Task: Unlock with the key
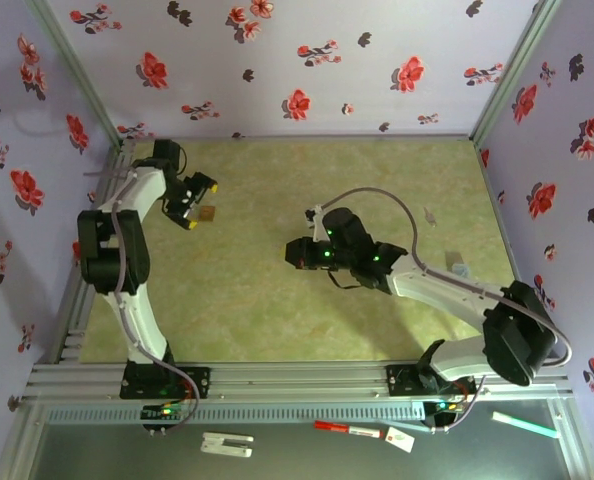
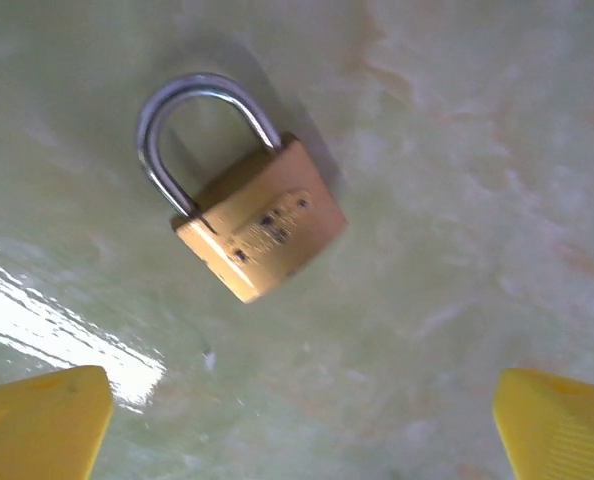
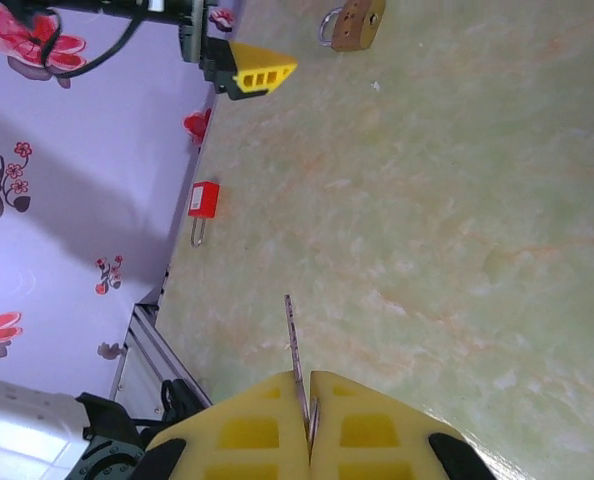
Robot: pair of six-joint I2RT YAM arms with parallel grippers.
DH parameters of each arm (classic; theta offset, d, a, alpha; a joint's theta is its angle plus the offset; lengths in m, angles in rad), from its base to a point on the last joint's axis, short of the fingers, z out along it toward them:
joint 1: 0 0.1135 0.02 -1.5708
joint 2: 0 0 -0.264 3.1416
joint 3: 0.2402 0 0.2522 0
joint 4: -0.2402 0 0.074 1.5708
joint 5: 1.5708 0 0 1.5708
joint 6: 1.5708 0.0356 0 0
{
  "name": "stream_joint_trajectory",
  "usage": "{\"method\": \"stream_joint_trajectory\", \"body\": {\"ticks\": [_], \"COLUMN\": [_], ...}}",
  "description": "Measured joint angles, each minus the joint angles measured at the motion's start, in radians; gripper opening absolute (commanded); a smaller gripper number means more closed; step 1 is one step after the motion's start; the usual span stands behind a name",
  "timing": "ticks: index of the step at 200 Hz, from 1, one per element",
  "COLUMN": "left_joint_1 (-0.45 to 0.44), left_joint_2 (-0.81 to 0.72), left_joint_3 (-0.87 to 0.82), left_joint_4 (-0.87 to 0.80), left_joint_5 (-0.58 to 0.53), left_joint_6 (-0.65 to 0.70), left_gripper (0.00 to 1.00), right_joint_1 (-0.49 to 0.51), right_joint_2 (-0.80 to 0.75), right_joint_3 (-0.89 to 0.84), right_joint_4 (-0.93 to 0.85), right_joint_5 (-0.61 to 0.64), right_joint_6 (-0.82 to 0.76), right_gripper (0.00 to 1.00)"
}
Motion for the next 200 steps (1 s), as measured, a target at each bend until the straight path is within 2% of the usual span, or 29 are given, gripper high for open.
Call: {"method": "stream_joint_trajectory", "body": {"ticks": [31,72,99,200], "left_joint_1": [-0.007,-0.025,-0.045,-0.065], "left_joint_2": [0.081,0.225,0.286,0.351], "left_joint_3": [0.080,0.315,0.410,0.444], "left_joint_4": [-0.080,-0.257,-0.329,-0.386], "left_joint_5": [-0.060,-0.138,-0.165,-0.189], "left_joint_6": [-0.036,-0.114,-0.157,-0.253], "left_gripper": [1.00,0.99,0.98,0.95], "right_joint_1": [0.000,-0.004,-0.011,-0.045], "right_joint_2": [-0.053,-0.090,-0.103,-0.178], "right_joint_3": [-0.031,-0.069,-0.095,-0.156], "right_joint_4": [-0.024,-0.041,-0.050,-0.053], "right_joint_5": [0.014,0.025,0.025,0.023], "right_joint_6": [-0.001,-0.007,-0.007,-0.007], "right_gripper": [0.00,0.00,0.00,0.00]}}
